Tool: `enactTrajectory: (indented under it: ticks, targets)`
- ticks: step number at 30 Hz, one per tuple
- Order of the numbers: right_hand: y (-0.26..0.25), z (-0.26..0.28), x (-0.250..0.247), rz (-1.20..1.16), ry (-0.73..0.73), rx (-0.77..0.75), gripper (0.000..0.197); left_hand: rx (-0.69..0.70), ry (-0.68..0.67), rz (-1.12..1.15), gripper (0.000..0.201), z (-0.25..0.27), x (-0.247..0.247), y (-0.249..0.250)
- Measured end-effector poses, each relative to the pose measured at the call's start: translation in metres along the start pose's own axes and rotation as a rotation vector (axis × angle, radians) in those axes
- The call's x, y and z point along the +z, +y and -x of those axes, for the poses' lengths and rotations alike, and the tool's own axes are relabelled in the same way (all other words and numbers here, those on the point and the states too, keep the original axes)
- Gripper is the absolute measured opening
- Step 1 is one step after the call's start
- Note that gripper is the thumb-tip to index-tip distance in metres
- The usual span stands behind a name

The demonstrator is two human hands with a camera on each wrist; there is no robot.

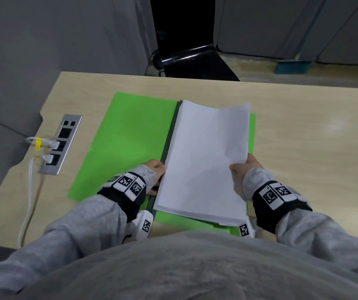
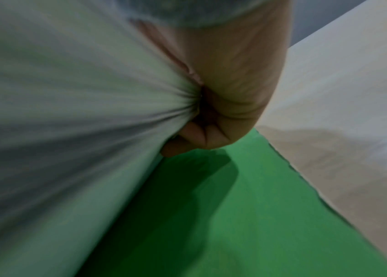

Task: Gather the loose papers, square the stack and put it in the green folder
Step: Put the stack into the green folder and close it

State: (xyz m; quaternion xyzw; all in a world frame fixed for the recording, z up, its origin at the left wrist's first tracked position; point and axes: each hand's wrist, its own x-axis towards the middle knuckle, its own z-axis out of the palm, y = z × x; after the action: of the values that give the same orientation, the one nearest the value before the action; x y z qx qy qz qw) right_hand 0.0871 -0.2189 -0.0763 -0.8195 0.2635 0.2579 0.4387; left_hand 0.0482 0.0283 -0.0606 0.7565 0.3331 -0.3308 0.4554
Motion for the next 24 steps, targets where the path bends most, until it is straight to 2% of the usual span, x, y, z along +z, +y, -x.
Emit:
enactTrajectory:
  ticks: [5, 10, 12, 14, 17, 19, 21, 23, 24]
  targets:
    - [-0.005, 0.002, -0.004, 0.111, 0.035, 0.106, 0.050, 0.030, -0.038, -0.106, 0.035, 0.001, 0.002, -0.001]
    - [-0.004, 0.004, -0.010, 0.269, 0.070, 0.094, 0.064, 0.093, -0.032, -0.145, 0.035, -0.001, -0.015, 0.002]
    - [-0.002, 0.003, -0.009, 0.297, 0.072, 0.093, 0.062, 0.098, 0.037, -0.232, 0.037, -0.003, -0.032, 0.004]
    - [-0.002, 0.005, -0.009, 0.320, 0.067, 0.092, 0.058, 0.072, 0.163, -0.272, 0.038, -0.010, -0.052, 0.004]
    - [0.000, 0.006, -0.009, 0.345, 0.067, 0.095, 0.056, -0.012, 0.333, -0.369, 0.043, -0.017, -0.079, 0.001]
    - [0.001, 0.007, -0.009, 0.346, 0.067, 0.099, 0.056, -0.085, 0.386, -0.451, 0.041, -0.016, -0.092, -0.004]
    - [0.002, 0.007, -0.009, 0.345, 0.063, 0.104, 0.058, -0.123, 0.387, -0.514, 0.017, -0.016, -0.100, -0.010]
    - [0.003, 0.008, -0.009, 0.355, 0.063, 0.111, 0.059, -0.149, 0.388, -0.565, 0.027, -0.019, -0.104, -0.016]
    - [0.003, 0.008, -0.009, 0.361, 0.060, 0.114, 0.060, -0.160, 0.405, -0.548, 0.024, -0.019, -0.106, -0.017]
